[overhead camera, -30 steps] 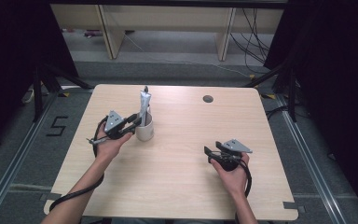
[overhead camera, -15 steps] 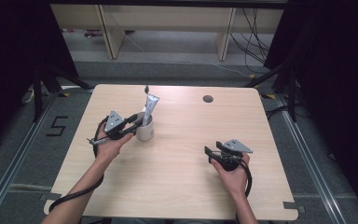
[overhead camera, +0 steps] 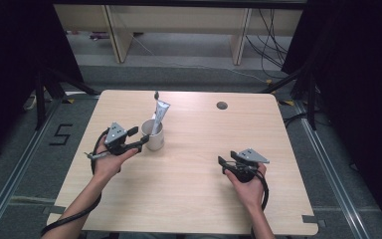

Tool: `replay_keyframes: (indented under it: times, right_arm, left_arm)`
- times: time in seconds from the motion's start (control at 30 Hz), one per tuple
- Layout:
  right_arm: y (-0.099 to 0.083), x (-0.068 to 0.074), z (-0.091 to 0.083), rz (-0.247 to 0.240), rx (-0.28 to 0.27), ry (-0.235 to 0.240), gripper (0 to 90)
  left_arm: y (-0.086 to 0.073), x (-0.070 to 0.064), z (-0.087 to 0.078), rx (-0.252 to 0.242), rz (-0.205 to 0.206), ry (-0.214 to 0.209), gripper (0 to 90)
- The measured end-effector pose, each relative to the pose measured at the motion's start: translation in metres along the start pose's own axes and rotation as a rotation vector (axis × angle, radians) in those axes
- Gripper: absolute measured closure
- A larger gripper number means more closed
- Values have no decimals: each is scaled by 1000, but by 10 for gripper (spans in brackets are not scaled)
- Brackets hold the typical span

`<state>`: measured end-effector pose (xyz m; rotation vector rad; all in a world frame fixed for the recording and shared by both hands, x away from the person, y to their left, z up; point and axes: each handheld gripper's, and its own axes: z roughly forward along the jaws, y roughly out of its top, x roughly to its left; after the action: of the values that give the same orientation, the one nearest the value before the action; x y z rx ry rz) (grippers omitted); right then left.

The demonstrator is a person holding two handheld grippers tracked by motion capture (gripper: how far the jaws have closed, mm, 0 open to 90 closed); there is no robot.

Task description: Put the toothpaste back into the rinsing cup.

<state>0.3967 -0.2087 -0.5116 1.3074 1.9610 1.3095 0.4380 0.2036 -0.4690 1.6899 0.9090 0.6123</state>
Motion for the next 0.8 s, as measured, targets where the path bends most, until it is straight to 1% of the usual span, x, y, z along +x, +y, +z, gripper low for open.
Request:
replay_keyframes:
  times: [0.03,0.07,0.17,0.23,0.3,0.33,0.4,0.47,0.5,0.53,0.57,0.6,0.67,0.7,0.73,0.8]
  right_arm:
    - [0,2,0,21,7,-3,429]
    - [0,-1,0,-8,7,-8,429]
    - [0,0,0,-3,9,-6,429]
    - [0,0,0,2,1,2,429]
    - [-1,-2,1,-12,0,-8,429]
    - [0,-2,0,-23,15,-15,429]
    - [0,0,2,-10,-3,5,429]
    - [-1,0,2,-9,-3,6,429]
    - [-1,2,1,21,2,2,429]
    - [-1,1,1,7,1,0,429]
    - [-1,1,1,3,-3,-2,429]
    - [-1,1,1,3,-3,-2,429]
    - [-1,1,1,2,6,-2,429]
    - [-1,2,1,6,4,1,429]
    - [0,1,1,2,7,-3,429]
    - [0,-1,1,-26,12,11,429]
  left_arm:
    - [0,0,-3,0,-2,0,403]
    - [-1,-1,-6,2,-4,0,397]
    - [-3,-1,-17,-3,6,-2,383]
    - [-5,-1,-24,-1,5,7,376]
    - [-9,-1,-32,-5,7,9,370]
    - [-10,-1,-35,0,7,12,365]
    - [-14,-1,-40,-3,8,11,361]
    - [-18,-1,-46,0,2,24,358]
    - [-20,-2,-48,-5,0,27,359]
    - [-23,-2,-51,-11,3,31,358]
    - [-25,-3,-53,-11,4,35,357]
    - [-29,-4,-55,-13,-2,30,354]
    - [-35,-4,-59,-7,1,30,349]
    - [-38,-4,-62,6,3,38,348]
    - [-41,-4,-63,9,-3,42,346]
    - [-50,-3,-67,6,-20,48,343]
